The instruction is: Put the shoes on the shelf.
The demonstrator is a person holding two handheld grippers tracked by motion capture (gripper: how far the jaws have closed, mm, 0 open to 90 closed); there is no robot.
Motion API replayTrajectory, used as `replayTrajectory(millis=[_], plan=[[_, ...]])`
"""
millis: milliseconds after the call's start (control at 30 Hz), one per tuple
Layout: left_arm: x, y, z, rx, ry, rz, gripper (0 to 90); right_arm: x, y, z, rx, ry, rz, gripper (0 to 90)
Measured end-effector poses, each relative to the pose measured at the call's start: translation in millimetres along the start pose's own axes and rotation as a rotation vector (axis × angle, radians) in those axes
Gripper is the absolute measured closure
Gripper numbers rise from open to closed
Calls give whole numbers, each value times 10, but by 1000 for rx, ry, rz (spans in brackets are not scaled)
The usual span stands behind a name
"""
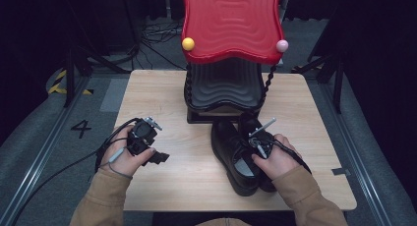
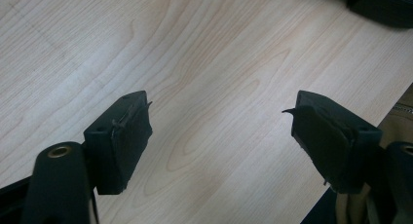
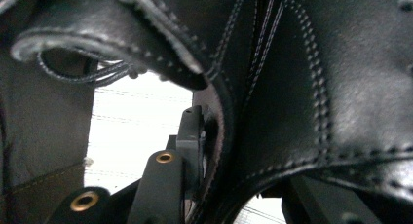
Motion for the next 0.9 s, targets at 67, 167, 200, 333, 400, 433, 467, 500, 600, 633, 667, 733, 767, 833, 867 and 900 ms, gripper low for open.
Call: replayTrajectory(millis=[67, 167, 200, 333, 400, 433, 467, 500, 600, 633, 667, 733, 767, 833, 867, 900], plan=[[7, 3, -11, 13, -2, -2, 227, 4, 12, -12, 14, -13, -20, 706], [21, 19, -23, 14, -8, 3, 227, 8, 27, -25, 22, -31, -32, 717], [24, 25, -26, 11, -8, 4, 227, 9, 30, -32, 24, -39, -25, 720], [13, 17, -31, 15, -5, 6, 227, 13, 18, -42, 11, -56, -17, 716], [8, 10, -34, 18, -3, 4, 227, 14, 20, -42, -8, -58, -22, 711], [9, 9, -40, 12, 3, 6, 227, 14, 24, -47, -13, -66, -26, 715], [11, 6, -46, 12, 0, 10, 227, 14, 24, -47, -13, -66, -26, 715], [16, 6, -57, 11, 1, 12, 227, 15, 28, -53, 3, -73, -28, 724], [30, 18, -100, 27, -1, 13, 228, 17, 40, -60, 45, -85, -34, 743], [33, 24, -111, 30, -3, 14, 228, 18, 43, -62, 53, -85, -36, 746], [36, 28, -120, 32, -1, 17, 228, 17, 44, -62, 61, -86, -37, 749], [34, 29, -139, 37, 0, 16, 228, 16, 48, -63, 74, -88, -40, 755], [30, 26, -149, 42, 1, 17, 228, 16, 53, -62, 80, -90, -45, 759], [26, 21, -153, 40, 1, 19, 228, 14, 57, -63, 88, -92, -51, 765], [26, 10, -159, 43, 6, 18, 228, 11, 63, -62, 102, -93, -56, 774], [23, 4, -159, 40, 7, 19, 228, 9, 68, -61, 120, -95, -63, 784]])
Point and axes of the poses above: each handheld gripper's, and its own axes: x roughly forward along the jaws, z roughly out of its underside, y roughly to its right, the point moved 6 cm from there along x, roughly forward along the jaws, and after that the axes turned 7 degrees about -y, right-handed, at the moved point
